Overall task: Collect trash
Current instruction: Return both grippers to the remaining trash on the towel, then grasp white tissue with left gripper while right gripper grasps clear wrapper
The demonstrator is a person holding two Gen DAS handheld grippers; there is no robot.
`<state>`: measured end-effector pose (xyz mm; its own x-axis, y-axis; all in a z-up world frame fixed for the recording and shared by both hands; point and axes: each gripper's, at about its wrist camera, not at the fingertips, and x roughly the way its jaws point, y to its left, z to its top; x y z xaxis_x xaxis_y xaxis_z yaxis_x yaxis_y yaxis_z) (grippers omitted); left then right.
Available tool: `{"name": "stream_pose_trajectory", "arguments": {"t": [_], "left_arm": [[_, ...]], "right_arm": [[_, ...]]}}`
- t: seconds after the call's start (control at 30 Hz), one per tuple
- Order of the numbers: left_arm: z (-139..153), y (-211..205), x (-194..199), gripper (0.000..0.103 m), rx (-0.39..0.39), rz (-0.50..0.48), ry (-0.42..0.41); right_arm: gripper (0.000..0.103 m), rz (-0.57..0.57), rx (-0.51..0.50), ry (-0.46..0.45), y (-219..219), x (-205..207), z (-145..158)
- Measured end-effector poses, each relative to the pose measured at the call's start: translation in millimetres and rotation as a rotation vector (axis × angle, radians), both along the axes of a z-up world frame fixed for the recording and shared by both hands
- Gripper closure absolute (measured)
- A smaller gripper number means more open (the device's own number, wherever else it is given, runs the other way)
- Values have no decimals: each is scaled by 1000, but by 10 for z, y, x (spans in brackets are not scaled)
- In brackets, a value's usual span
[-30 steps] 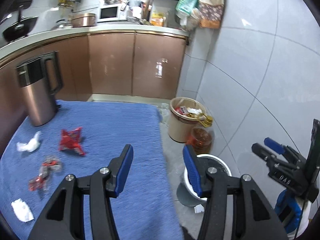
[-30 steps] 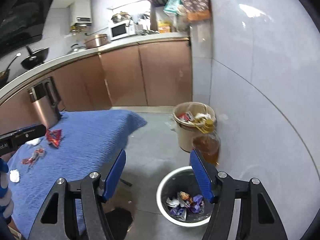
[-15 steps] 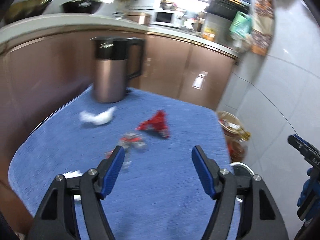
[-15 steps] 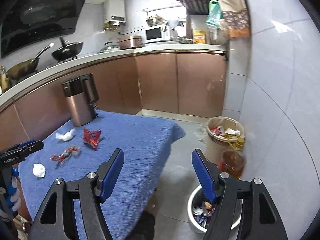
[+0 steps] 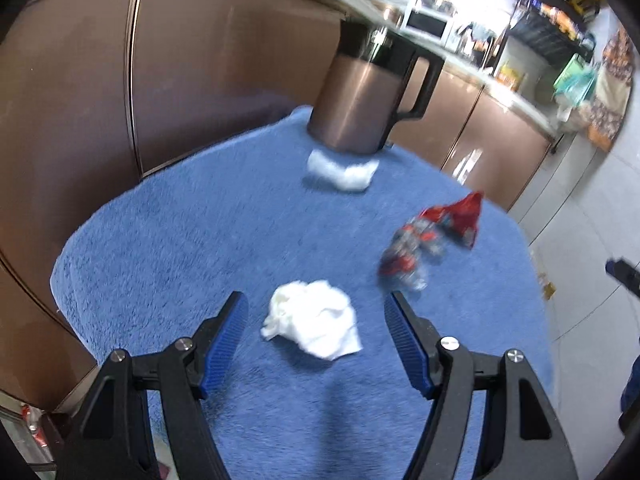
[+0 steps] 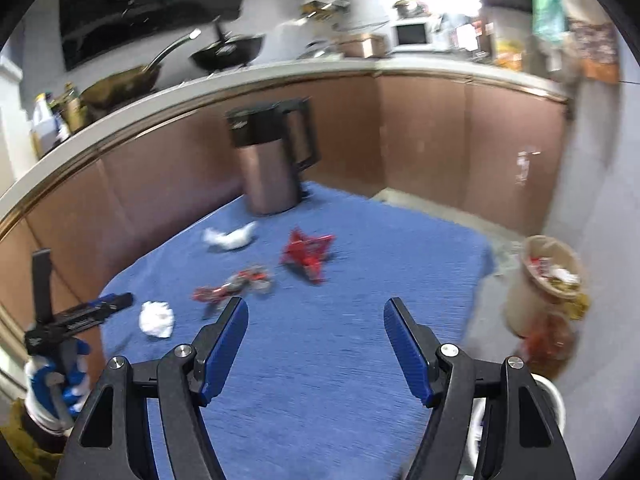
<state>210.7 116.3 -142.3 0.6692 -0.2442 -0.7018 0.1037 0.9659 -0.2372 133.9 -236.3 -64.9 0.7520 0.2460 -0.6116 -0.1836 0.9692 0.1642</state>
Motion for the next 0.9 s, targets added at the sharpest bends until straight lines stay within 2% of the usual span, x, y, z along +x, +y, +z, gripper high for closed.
{"name": "stream_pose_trajectory", "arguments": {"t": [0.27, 0.33, 0.43, 0.53, 0.73, 0.9], "left_arm": [[-207, -15, 129, 35, -10, -23, 46], [-261, -2, 175, 35, -22, -23, 59], [-361, 10, 232, 35, -33, -25, 78], [-449, -2, 283, 41, -27, -28, 93], [-476, -80, 293, 47, 48, -37, 49], [-519, -212, 205, 48, 150, -24, -25]], "right_arm": [[36, 197, 113, 180, 593, 664, -449], [41, 219, 140, 213, 700, 801, -538], [44, 228, 202, 263, 818, 1041, -652], [47, 212, 237, 298, 886, 1262, -755], [56, 180, 287, 363, 931, 1609, -977], [59, 158, 266, 387, 963, 1800, -1101]]}}
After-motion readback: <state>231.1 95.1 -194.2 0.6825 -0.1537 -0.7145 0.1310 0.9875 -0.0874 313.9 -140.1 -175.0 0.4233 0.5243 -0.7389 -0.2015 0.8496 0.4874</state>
